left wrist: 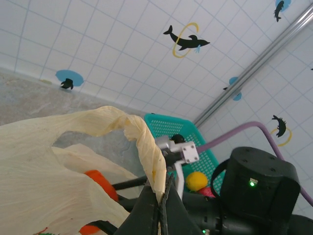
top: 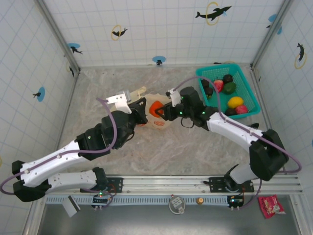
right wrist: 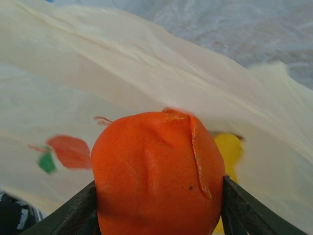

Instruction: Place the fake fruits into the plastic bag and tie a complex knot

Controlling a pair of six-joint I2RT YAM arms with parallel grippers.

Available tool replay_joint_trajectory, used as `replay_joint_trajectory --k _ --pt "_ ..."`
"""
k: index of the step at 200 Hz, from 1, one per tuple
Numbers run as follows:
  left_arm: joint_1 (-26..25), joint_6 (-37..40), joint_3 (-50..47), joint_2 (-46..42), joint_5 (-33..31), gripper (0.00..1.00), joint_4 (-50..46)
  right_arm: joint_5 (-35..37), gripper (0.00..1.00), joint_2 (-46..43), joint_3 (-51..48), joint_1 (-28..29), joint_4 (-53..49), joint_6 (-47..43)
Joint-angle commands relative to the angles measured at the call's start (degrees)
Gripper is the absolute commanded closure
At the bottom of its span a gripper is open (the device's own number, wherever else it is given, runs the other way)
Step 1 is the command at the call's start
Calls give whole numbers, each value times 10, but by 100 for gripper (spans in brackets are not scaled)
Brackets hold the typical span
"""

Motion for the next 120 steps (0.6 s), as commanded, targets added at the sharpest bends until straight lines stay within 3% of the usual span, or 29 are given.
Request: replay_joint_trajectory --k 1,18,26,40,55,89,120 --pt "1 6 -5 -10 10 100 -6 -15 39 56 68 11 43 26" --pt "2 10 -5 -13 7 100 -5 -59 36 105 108 19 64 60" --pt "2 11 -6 -14 1 100 -6 -69 32 121 120 26 67 67" --pt "2 11 -7 -18 -10 100 -10 -60 15 131 125 35 65 65" --pt "2 6 -7 -21 -19 100 -17 -46 10 123 105 35 74 61" --pt "2 1 -14 -27 -22 100 -20 -45 11 91 67 16 82 66" --pt "2 0 -16 -25 -25 100 -20 -51 27 48 33 -4 101 79"
